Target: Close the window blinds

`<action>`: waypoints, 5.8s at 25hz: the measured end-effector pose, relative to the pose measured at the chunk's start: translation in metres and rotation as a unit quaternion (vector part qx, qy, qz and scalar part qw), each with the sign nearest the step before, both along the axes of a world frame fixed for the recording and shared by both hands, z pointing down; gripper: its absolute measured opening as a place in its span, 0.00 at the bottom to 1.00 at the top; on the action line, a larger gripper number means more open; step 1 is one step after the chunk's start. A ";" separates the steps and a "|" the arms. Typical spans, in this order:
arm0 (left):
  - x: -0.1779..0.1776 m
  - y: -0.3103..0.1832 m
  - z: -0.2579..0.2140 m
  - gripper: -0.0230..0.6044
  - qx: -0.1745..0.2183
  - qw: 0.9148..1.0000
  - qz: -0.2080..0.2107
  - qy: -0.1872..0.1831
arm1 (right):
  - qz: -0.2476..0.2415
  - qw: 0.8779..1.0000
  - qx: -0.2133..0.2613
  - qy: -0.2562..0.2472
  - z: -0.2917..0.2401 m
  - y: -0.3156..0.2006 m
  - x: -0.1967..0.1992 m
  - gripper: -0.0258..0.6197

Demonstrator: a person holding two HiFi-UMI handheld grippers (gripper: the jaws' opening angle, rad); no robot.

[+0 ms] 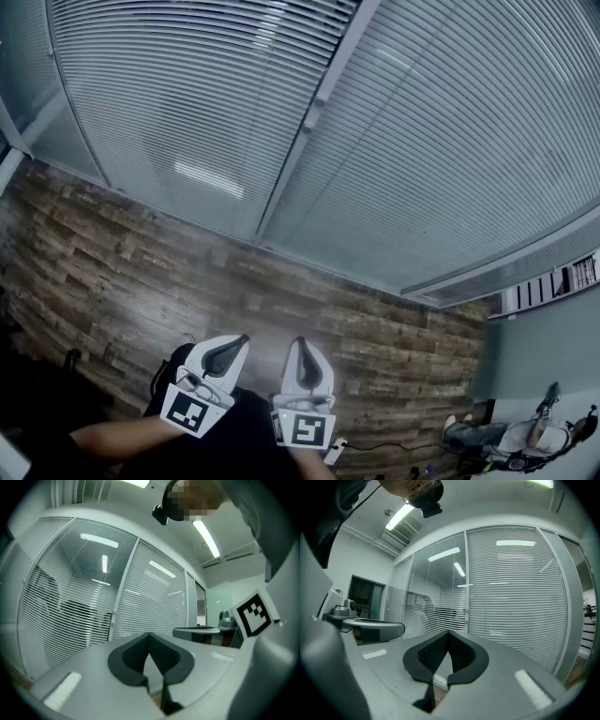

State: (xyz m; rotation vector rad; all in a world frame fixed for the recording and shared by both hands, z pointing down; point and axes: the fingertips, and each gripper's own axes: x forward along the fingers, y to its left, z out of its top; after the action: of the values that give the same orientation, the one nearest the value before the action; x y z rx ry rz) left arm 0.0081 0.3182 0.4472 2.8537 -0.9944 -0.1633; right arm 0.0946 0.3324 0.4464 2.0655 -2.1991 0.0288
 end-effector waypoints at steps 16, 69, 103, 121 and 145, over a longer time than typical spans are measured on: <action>-0.012 -0.001 0.000 0.04 0.007 1.000 -0.023 0.001 | -0.012 1.000 0.025 -0.011 -0.003 0.002 -0.001 0.04; 0.052 -0.252 -0.005 0.04 -0.001 0.999 0.033 0.003 | 0.013 0.998 -0.032 0.045 0.001 -0.258 0.065 0.07; 0.030 -0.400 -0.009 0.04 0.018 1.000 -0.007 -0.018 | 0.031 0.972 -0.039 0.232 -0.032 -0.470 0.108 0.25; 0.012 -0.415 0.004 0.04 -0.003 1.000 -0.002 -0.014 | 0.078 0.970 -0.035 0.229 -0.034 -0.473 0.107 0.24; -0.019 -0.383 -0.002 0.04 0.008 1.000 -0.005 0.003 | 0.043 0.991 -0.008 0.130 -0.042 -0.453 0.095 0.34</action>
State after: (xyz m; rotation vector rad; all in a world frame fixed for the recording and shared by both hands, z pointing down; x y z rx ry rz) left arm -0.0104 -0.0653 0.4456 2.8616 -1.0102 -0.1817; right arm 0.1894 -0.1203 0.4040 2.0230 -1.9509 -0.2028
